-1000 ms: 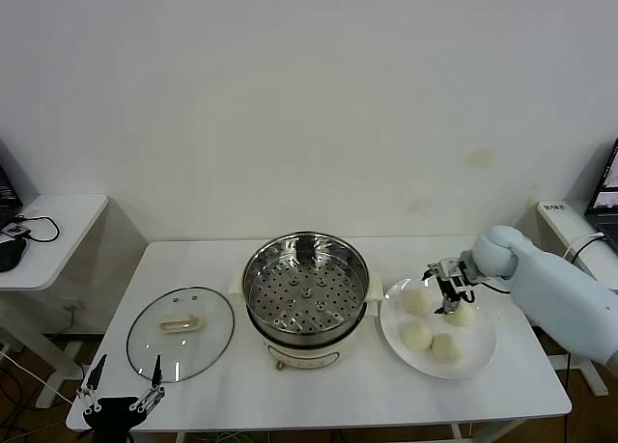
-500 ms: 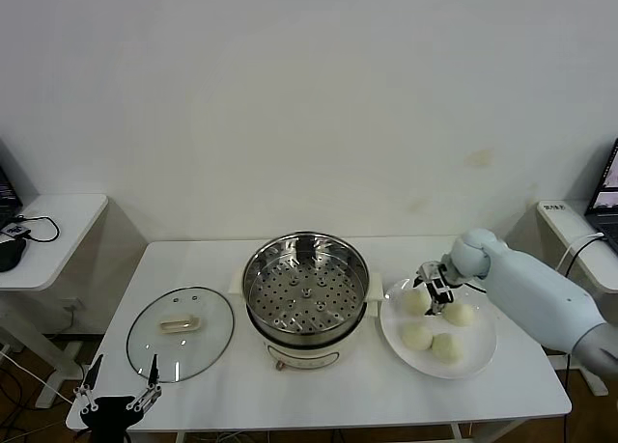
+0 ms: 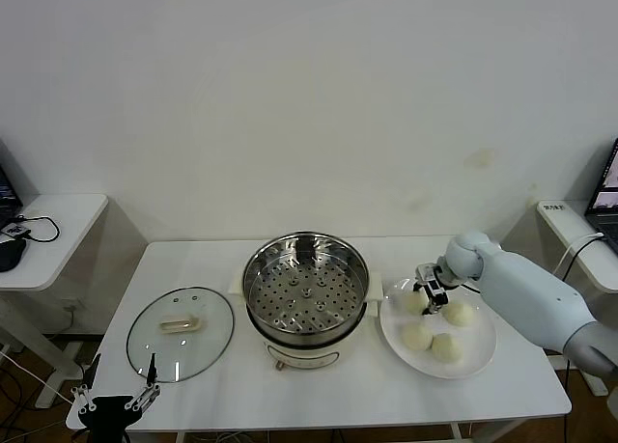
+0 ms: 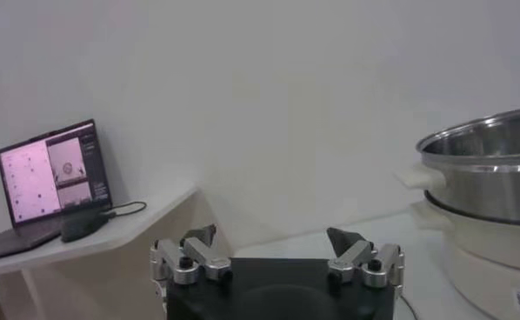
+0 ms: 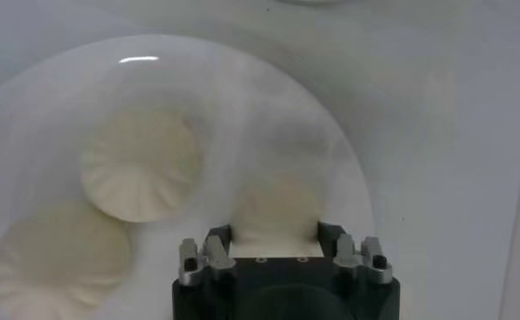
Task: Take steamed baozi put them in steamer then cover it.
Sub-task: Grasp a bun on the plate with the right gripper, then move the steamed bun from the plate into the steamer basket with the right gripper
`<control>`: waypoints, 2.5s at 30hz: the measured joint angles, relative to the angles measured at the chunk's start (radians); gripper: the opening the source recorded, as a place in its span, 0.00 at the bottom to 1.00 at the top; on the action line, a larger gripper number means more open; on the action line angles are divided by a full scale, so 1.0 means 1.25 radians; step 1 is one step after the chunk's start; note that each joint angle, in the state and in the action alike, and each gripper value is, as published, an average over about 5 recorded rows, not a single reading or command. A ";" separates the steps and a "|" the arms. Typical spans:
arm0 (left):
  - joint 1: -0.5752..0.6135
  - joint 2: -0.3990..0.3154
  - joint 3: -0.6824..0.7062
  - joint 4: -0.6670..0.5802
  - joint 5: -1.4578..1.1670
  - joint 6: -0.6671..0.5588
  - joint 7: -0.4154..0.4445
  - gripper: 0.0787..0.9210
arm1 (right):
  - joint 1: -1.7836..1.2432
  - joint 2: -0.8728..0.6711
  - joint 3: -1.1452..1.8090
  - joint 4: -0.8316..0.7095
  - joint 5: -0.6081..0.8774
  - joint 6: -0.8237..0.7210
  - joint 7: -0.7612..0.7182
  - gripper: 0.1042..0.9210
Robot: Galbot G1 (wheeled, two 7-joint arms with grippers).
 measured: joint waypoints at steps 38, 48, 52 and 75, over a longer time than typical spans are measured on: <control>-0.018 0.041 0.012 0.009 -0.024 0.014 0.003 0.88 | 0.517 -0.019 -0.307 0.264 0.348 0.014 0.041 0.55; -0.013 0.048 -0.005 0.006 -0.028 0.014 0.004 0.88 | 0.541 0.102 -0.406 0.267 0.323 0.089 0.076 0.55; -0.014 0.044 -0.010 0.009 -0.026 0.011 0.003 0.88 | 0.530 0.143 -0.428 0.259 0.278 0.123 0.089 0.55; -0.030 0.032 -0.008 0.022 -0.020 0.009 0.003 0.88 | 0.395 0.267 -0.424 0.126 -0.036 0.322 0.182 0.55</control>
